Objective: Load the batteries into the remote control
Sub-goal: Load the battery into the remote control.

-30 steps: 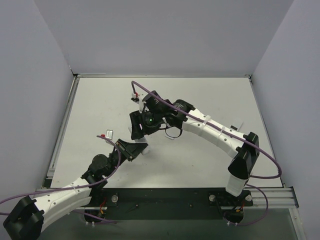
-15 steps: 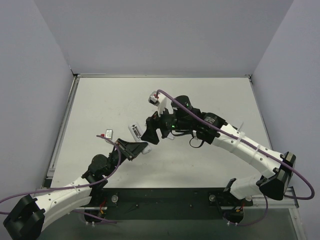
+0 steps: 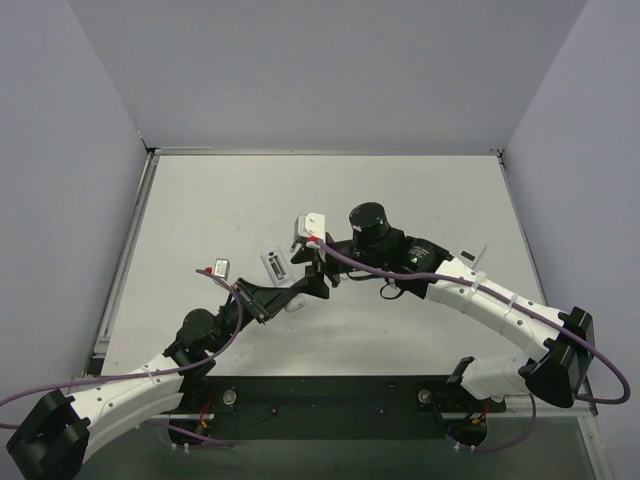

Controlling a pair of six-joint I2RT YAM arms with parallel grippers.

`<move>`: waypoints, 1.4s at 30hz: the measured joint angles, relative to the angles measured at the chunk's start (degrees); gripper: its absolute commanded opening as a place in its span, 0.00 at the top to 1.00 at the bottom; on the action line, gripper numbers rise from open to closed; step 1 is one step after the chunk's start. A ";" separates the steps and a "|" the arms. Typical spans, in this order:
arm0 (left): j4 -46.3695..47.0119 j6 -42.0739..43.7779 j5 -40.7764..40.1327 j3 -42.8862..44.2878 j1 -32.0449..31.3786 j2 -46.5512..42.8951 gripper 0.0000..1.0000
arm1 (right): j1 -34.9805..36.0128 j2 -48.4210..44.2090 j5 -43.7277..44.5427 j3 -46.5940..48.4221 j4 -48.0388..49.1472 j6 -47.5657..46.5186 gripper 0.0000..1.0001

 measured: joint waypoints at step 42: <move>2.08 1.31 6.08 0.00 0.00 4.02 1.00 | -2.16 9.33 -8.83 4.87 -6.38 -23.23 0.68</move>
